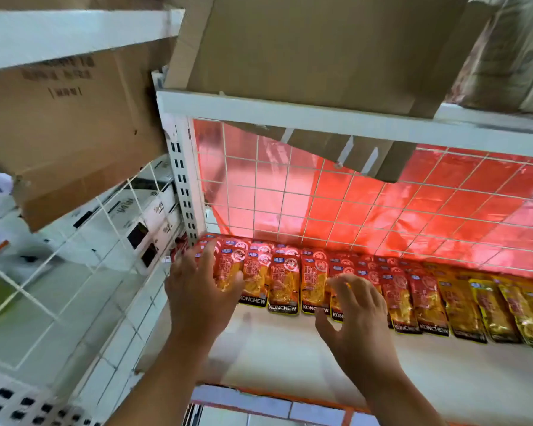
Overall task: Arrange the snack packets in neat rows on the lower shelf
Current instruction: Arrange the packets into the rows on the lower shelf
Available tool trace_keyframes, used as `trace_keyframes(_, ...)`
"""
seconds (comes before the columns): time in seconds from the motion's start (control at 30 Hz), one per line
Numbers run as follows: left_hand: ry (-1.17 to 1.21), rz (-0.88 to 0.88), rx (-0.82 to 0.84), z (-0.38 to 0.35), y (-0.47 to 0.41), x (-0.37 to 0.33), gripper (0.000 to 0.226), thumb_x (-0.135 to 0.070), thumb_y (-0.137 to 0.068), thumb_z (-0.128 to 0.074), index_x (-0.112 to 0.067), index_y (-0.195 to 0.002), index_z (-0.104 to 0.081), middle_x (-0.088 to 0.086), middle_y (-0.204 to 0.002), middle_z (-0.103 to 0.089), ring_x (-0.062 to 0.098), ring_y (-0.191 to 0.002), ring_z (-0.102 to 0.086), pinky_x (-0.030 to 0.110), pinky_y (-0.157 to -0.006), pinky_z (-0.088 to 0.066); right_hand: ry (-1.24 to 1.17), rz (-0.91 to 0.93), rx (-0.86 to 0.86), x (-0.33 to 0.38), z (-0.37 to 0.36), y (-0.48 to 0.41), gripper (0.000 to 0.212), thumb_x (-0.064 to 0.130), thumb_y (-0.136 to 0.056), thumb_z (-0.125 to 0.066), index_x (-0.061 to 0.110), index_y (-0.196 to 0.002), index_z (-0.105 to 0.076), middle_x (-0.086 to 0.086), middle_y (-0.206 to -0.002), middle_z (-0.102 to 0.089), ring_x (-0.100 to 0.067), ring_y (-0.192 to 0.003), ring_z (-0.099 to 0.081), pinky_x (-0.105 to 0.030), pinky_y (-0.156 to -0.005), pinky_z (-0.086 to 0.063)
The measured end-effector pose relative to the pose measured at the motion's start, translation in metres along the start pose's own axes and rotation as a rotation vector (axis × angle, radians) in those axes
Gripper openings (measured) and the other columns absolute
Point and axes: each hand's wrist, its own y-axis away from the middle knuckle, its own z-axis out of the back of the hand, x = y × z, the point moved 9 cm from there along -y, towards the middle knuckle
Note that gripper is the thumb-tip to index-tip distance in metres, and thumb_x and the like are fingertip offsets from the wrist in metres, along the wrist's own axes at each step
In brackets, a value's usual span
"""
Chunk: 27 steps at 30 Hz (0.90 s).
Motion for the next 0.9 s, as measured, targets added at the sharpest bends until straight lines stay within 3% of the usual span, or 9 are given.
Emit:
trace_keyframes(0.17,0.114,-0.222,-0.069,0.021,0.015,-0.092,0.077,-0.062,-0.088,-0.054,-0.019,-0.151,-0.045,0.016,-0.149,-0.048,0.039,-0.14,-0.042,0.056,-0.112,-0.036,-0.007,0.03,-0.027,-0.013,0.056,-0.007,0.069,0.059,-0.087,-0.053,0.03,-0.148,-0.04,-0.005,-0.159,-0.032,-0.029,-0.151,-0.022,-0.05,-0.12,-0.027)
trace_keyframes(0.27,0.144,-0.336,-0.073,0.034,0.034,-0.156,0.077,-0.061,-0.088,-0.055,-0.022,-0.153,-0.043,0.012,-0.153,-0.045,0.038,-0.144,-0.038,0.055,-0.115,-0.033,-0.001,0.07,-0.028,-0.031,0.096,-0.005,0.079,0.068,-0.087,-0.043,0.036,-0.156,-0.022,0.002,-0.168,-0.011,-0.021,-0.156,-0.001,-0.047,-0.124,-0.015)
trace_keyframes(0.37,0.19,-0.444,-0.084,0.044,0.06,-0.22,0.077,-0.06,-0.087,-0.057,-0.021,-0.153,-0.045,0.013,-0.153,-0.046,0.038,-0.145,-0.038,0.058,-0.114,-0.034,0.008,0.099,-0.063,-0.056,0.149,0.003,0.082,0.071,-0.086,-0.039,0.036,-0.157,-0.016,0.004,-0.169,-0.005,-0.016,-0.155,0.006,-0.046,-0.126,-0.012)
trace_keyframes(0.47,0.202,-0.535,-0.103,0.053,0.091,-0.292,0.077,-0.061,-0.087,-0.057,-0.022,-0.153,-0.045,0.015,-0.155,-0.045,0.039,-0.147,-0.035,0.056,-0.117,-0.03,0.025,0.118,-0.125,-0.092,0.21,0.02,0.082,0.071,-0.087,-0.039,0.034,-0.157,-0.017,0.001,-0.168,-0.007,-0.018,-0.156,0.004,-0.047,-0.125,-0.013)
trace_keyframes(0.7,0.278,-0.742,-0.154,0.077,0.158,-0.463,0.079,-0.06,-0.085,-0.06,-0.024,-0.153,-0.043,0.014,-0.154,-0.047,0.039,-0.146,-0.039,0.059,-0.113,-0.035,0.076,0.154,-0.378,-0.167,0.36,0.067,0.081,0.059,-0.085,-0.053,0.02,-0.154,-0.034,-0.012,-0.163,-0.028,-0.033,-0.153,-0.019,-0.054,-0.12,-0.026)
trace_keyframes(0.9,0.4,-0.924,-0.177,0.095,0.211,-0.603,0.07,-0.056,-0.088,-0.056,-0.019,-0.147,-0.053,0.01,-0.147,-0.051,0.037,-0.139,-0.045,0.056,-0.11,-0.039,0.196,0.133,-0.556,-0.228,0.49,0.1,0.075,0.053,-0.086,-0.055,0.016,-0.15,-0.042,-0.012,-0.157,-0.037,-0.033,-0.149,-0.026,-0.052,-0.118,-0.03)
